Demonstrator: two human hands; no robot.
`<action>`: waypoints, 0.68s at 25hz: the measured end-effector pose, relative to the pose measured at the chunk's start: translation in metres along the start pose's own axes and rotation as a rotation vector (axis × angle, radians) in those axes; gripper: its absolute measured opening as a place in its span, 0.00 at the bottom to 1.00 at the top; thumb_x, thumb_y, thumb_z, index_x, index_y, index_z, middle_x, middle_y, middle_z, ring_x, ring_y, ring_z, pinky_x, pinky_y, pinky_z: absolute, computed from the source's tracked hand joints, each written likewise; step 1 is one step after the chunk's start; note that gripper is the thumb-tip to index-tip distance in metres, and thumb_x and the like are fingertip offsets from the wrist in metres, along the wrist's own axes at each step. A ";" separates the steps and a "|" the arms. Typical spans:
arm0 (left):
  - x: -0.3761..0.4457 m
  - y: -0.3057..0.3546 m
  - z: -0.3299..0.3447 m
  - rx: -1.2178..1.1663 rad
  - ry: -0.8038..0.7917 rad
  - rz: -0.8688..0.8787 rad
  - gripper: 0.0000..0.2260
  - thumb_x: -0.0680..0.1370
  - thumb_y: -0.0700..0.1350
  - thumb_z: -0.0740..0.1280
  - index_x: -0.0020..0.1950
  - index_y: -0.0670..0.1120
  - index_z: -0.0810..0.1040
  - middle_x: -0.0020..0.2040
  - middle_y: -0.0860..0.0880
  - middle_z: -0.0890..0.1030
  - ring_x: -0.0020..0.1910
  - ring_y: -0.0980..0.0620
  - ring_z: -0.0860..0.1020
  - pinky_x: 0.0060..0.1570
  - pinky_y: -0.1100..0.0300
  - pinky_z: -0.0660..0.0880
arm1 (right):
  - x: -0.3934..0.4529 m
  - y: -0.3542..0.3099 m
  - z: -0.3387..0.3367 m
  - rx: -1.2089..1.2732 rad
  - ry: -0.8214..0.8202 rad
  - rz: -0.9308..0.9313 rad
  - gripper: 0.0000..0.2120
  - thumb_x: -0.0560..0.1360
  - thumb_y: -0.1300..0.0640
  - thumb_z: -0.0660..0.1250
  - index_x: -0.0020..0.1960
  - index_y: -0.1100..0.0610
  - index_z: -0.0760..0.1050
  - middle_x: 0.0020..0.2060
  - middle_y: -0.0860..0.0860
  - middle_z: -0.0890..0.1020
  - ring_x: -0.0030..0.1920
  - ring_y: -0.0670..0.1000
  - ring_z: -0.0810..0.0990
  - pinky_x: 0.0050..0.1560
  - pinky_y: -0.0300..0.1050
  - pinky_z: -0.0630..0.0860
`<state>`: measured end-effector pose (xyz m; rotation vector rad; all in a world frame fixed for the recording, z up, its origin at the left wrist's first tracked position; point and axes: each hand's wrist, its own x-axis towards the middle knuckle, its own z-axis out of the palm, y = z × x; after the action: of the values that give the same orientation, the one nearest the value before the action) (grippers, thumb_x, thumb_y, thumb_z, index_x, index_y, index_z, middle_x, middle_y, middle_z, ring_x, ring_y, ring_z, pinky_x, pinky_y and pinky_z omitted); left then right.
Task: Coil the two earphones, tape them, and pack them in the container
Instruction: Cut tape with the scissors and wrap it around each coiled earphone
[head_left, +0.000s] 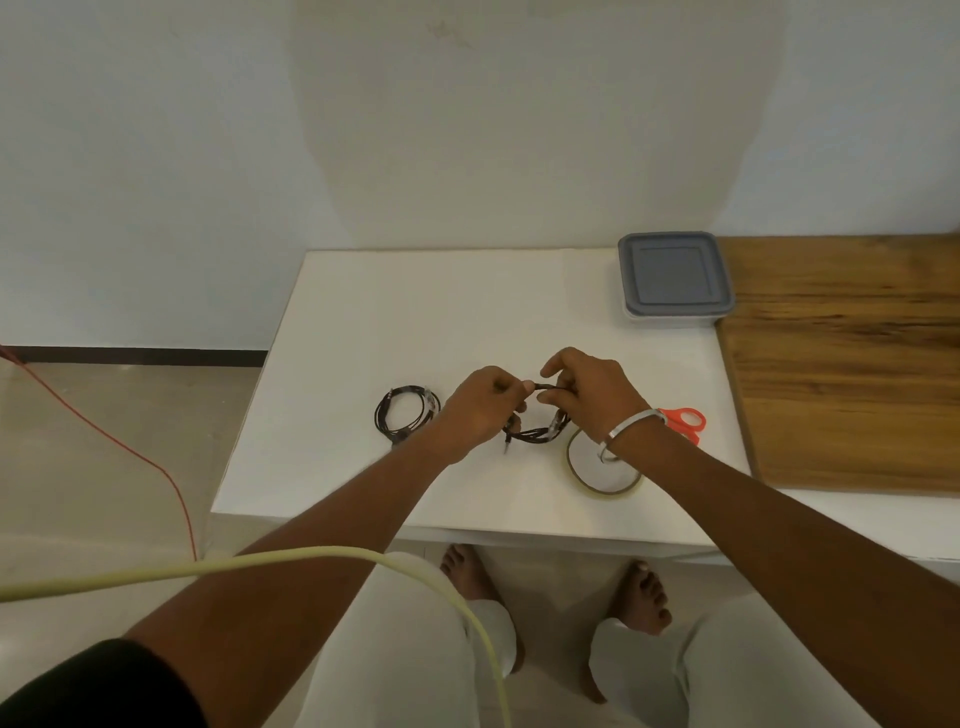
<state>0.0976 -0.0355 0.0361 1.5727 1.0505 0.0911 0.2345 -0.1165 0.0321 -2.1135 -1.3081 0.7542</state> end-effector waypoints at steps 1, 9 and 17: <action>0.003 -0.004 -0.001 0.008 0.045 -0.017 0.09 0.80 0.50 0.65 0.43 0.46 0.76 0.41 0.47 0.82 0.33 0.53 0.80 0.43 0.58 0.77 | 0.003 -0.001 0.002 0.051 -0.007 0.034 0.12 0.73 0.58 0.70 0.54 0.59 0.74 0.38 0.54 0.80 0.37 0.50 0.78 0.41 0.38 0.73; 0.022 -0.033 -0.029 0.373 0.322 0.053 0.10 0.78 0.50 0.68 0.42 0.44 0.78 0.35 0.54 0.77 0.34 0.60 0.74 0.34 0.68 0.66 | 0.038 -0.013 0.049 0.068 -0.043 0.078 0.08 0.73 0.59 0.70 0.49 0.62 0.77 0.44 0.59 0.82 0.38 0.53 0.76 0.41 0.43 0.75; 0.024 -0.047 -0.025 0.579 0.364 0.248 0.12 0.78 0.45 0.65 0.59 0.43 0.76 0.58 0.45 0.74 0.57 0.44 0.71 0.56 0.53 0.69 | 0.036 -0.004 0.058 -0.191 0.039 -0.120 0.11 0.79 0.55 0.59 0.51 0.60 0.77 0.47 0.56 0.77 0.48 0.54 0.76 0.50 0.46 0.72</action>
<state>0.0713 -0.0054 -0.0058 2.2712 1.2237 0.2698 0.2054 -0.0738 -0.0120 -2.1603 -1.5233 0.5544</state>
